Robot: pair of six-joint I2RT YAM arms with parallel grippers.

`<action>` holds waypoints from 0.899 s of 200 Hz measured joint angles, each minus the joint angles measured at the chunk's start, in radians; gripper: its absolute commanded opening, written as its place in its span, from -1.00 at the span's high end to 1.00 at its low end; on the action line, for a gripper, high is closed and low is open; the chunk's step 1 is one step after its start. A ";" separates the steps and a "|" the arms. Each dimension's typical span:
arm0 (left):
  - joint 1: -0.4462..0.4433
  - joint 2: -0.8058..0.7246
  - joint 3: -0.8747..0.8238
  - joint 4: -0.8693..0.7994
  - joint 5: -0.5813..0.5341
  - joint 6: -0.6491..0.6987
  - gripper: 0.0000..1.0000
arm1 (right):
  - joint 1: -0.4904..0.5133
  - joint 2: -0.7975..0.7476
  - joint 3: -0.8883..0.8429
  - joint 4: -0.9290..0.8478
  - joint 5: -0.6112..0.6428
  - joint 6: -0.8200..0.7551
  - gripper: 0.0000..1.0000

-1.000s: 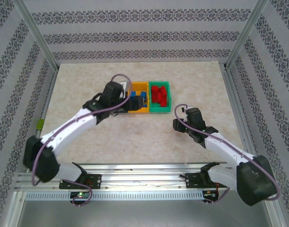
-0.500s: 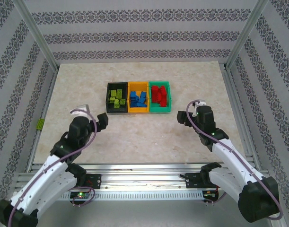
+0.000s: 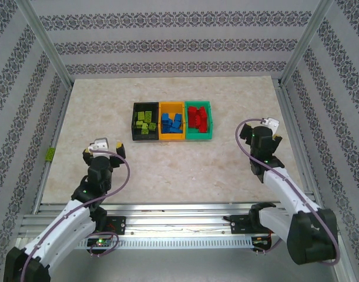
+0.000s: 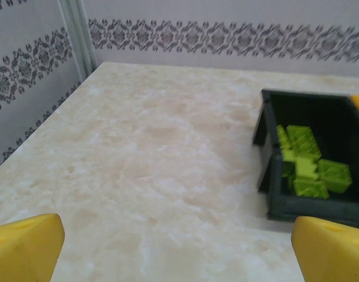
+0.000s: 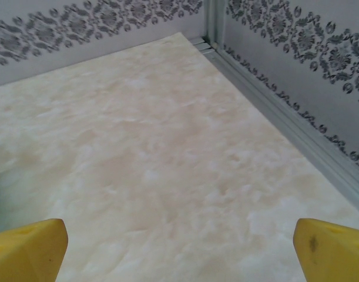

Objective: Sort the legos into containers by color
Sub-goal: Reset both arms

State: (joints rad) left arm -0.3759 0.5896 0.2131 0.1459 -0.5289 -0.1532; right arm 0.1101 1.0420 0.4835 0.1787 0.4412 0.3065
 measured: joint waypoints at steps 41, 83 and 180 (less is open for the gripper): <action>0.111 0.146 -0.068 0.252 0.022 0.047 -0.99 | -0.018 0.154 -0.095 0.247 -0.004 -0.110 -0.96; 0.198 0.320 -0.109 0.480 0.082 0.048 -0.99 | -0.043 0.263 -0.136 0.470 -0.006 -0.158 -0.96; 0.309 0.882 -0.038 0.947 0.222 0.095 -0.99 | -0.049 0.428 -0.201 0.830 -0.184 -0.237 -0.96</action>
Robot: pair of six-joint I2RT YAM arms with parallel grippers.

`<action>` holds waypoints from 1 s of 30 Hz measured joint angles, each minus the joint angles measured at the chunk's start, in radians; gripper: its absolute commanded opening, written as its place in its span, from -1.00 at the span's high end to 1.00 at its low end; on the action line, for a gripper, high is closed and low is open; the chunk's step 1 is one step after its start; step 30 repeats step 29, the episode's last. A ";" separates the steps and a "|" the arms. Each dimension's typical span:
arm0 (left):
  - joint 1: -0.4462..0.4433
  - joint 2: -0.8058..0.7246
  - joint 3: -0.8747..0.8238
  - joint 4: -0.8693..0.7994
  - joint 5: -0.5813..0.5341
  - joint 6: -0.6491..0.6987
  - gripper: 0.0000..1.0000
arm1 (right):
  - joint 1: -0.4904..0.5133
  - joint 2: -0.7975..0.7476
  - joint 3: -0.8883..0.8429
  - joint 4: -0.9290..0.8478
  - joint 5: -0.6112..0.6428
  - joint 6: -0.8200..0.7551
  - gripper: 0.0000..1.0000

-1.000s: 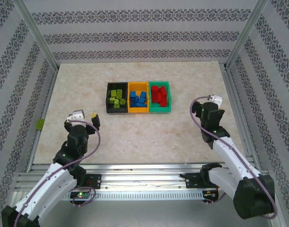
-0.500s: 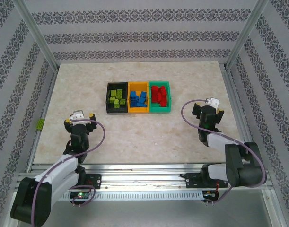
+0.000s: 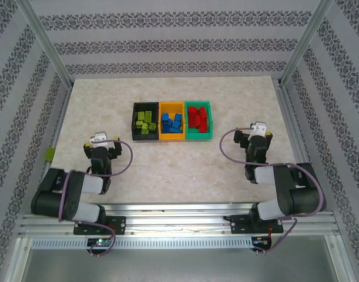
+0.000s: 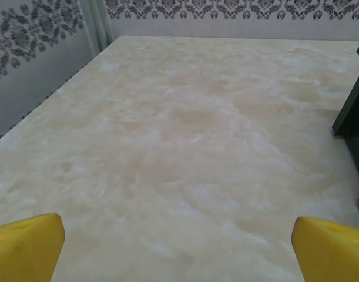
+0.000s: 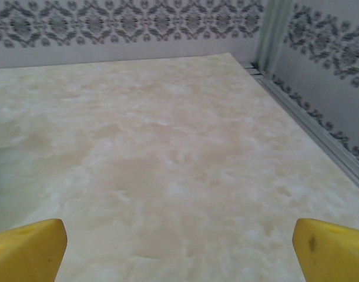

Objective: Sort the legos into containers by color
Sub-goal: Reset both arms

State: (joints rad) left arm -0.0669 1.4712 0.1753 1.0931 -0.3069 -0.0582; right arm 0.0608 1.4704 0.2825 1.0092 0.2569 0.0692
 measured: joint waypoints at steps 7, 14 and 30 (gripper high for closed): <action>0.011 0.058 0.022 0.065 0.080 0.018 -0.99 | 0.000 0.069 0.008 0.033 -0.046 -0.021 -0.96; 0.023 0.133 0.060 0.095 0.138 0.033 -0.99 | 0.000 0.069 0.040 0.008 -0.064 -0.023 -0.97; 0.023 0.130 0.111 0.042 0.138 0.033 -0.99 | 0.000 0.069 0.040 0.003 -0.069 -0.024 -0.96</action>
